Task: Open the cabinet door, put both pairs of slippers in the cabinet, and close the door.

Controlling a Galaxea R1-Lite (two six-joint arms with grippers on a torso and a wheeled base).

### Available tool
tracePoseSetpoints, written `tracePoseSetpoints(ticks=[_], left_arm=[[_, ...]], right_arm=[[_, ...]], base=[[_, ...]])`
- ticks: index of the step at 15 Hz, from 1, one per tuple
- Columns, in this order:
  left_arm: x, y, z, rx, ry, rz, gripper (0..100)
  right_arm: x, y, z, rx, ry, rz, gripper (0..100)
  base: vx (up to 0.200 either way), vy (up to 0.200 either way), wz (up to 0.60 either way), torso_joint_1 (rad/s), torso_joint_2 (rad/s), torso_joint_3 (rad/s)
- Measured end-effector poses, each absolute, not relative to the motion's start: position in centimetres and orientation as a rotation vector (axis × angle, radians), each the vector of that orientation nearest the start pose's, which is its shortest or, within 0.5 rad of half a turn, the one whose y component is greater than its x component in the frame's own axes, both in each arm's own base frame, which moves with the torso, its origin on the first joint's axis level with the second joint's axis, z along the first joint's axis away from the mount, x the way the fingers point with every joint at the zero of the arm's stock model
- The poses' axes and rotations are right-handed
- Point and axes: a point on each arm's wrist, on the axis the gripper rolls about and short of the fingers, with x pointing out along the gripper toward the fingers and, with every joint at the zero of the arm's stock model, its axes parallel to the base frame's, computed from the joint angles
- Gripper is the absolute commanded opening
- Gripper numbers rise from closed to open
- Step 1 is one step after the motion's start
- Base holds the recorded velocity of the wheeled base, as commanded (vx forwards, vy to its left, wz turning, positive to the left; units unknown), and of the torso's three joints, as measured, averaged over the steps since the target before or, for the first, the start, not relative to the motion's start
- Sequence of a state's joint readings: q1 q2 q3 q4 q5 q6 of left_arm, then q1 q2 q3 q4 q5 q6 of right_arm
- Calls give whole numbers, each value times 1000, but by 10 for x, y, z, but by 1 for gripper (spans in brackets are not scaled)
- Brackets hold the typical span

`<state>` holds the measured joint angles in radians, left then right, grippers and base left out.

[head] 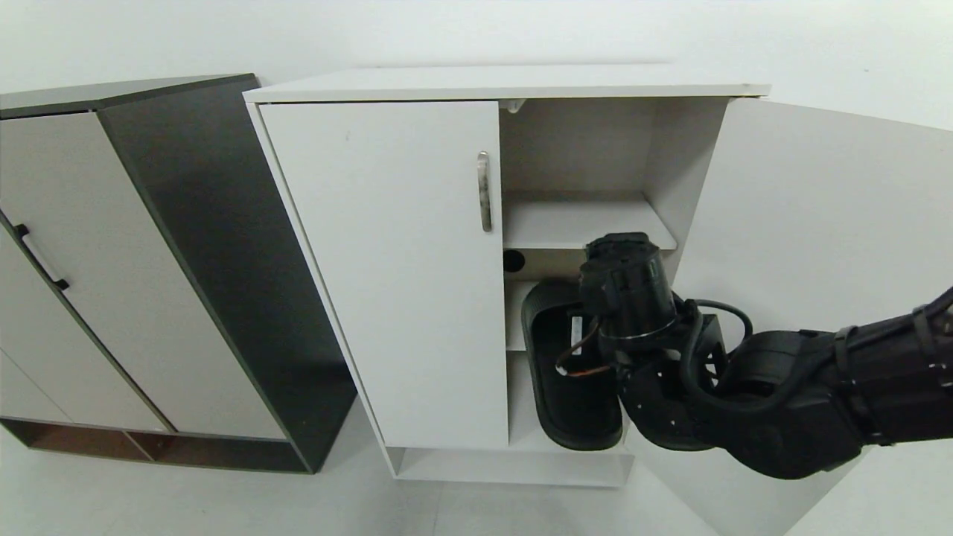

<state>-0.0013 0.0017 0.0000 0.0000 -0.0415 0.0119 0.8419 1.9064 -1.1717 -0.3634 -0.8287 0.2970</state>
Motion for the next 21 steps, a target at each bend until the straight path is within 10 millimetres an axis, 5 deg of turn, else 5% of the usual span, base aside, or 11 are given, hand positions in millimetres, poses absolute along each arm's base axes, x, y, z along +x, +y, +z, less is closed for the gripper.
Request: tracePoseSetpoints(ticks=[3,9,21], left_arm=[[-23,-1,76,13,1,-43,0],[-23,-1,76,14,1,-44,0],[-23,-1,76,14,1,-45,0]], right_arm=[[262,259,208,52,202,-34,0],[266,253,219,59,184,-50,0],[280,246,231,53,165,-75,0]], base=[[0,0,0,0,0,0],[0,0,0,0,0,0],[200,0,0,0,5,1]])
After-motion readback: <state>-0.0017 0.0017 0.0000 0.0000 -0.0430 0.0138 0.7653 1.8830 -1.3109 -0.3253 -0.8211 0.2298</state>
